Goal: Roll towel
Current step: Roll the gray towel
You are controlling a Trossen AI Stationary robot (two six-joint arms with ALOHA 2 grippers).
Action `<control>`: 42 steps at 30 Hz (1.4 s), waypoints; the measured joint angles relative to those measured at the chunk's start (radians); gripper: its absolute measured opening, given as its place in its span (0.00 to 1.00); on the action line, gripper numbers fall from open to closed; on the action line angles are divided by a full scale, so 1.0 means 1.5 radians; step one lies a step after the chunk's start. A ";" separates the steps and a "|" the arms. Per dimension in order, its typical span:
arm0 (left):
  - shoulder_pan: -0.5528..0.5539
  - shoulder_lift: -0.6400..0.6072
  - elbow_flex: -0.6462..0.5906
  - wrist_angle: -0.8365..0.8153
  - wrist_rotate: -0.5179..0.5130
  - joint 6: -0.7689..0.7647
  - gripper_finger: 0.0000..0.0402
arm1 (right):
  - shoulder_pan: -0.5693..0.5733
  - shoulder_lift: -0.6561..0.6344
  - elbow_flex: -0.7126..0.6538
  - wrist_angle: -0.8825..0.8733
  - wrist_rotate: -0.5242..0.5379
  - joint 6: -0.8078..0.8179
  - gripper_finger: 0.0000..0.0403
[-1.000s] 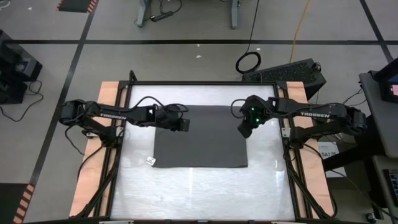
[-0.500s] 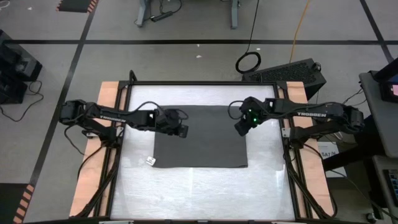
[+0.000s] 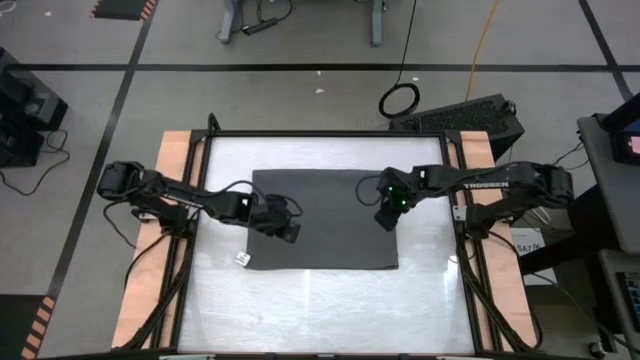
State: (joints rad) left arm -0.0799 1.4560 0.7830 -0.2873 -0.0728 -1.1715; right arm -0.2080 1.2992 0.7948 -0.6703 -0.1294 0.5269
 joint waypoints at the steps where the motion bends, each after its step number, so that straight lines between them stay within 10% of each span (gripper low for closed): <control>1: -0.004 0.000 0.000 0.002 0.005 0.003 0.02 | 0.002 0.003 0.000 0.000 0.003 0.000 0.00; 23: -0.075 0.000 0.001 0.036 0.027 0.115 0.02 | 0.287 -0.083 0.000 0.014 0.095 0.221 0.00; 42: -0.088 0.000 0.038 0.097 0.029 0.230 0.22 | 0.473 -0.078 0.000 0.009 0.123 0.267 0.08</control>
State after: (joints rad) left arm -0.2123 1.4557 0.8395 -0.1413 -0.0296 -0.8270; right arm 0.5008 1.1826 0.7948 -0.6561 0.0553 0.9278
